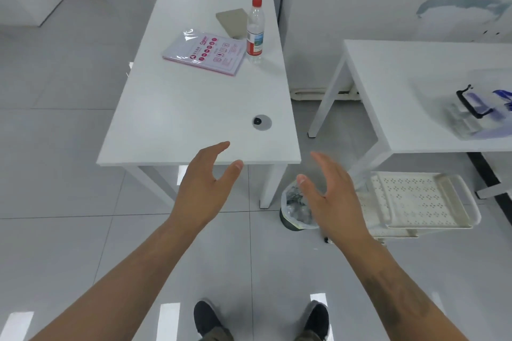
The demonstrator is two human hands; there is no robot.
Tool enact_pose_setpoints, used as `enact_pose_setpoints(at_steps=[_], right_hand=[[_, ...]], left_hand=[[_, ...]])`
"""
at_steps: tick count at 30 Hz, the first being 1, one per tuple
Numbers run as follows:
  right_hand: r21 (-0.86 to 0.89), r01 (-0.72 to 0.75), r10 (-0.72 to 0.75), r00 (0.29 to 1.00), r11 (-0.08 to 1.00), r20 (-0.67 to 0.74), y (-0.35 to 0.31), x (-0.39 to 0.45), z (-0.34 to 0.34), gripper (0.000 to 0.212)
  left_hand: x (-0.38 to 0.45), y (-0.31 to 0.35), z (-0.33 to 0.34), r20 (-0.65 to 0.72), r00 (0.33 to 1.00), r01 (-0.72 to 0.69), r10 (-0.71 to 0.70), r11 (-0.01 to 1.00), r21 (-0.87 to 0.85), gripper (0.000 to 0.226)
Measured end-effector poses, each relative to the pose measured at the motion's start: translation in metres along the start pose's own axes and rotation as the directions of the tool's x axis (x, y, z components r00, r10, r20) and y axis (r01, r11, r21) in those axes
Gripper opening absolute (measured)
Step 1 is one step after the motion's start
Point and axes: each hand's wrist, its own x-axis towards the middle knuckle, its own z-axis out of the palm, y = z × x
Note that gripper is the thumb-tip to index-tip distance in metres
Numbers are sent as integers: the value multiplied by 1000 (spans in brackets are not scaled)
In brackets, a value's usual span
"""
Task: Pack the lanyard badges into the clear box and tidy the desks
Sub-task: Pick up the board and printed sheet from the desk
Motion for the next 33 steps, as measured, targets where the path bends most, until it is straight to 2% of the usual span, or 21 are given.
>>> enact_pose_setpoints(at_steps=[7,13,24,33], right_hand=[[23,-15,15,1000,1000,0,-77,-4,74,54],[-19,-27,27,999,999,43,-107,12,111,55],[-80,-50,58,993,996,100,-153,78,156,56],[-19,-121,122,989,992,87,-205,140,198,54]], left_hand=[[23,-42,-99,32,999,5,-5,1000,24,46],[51,-71,-133,55,998,23,-24,999,24,46],[139,-83,-182,58,998,25,-30,997,71,46],[229,-94,-232,77,997,-19,10,993,115,46]])
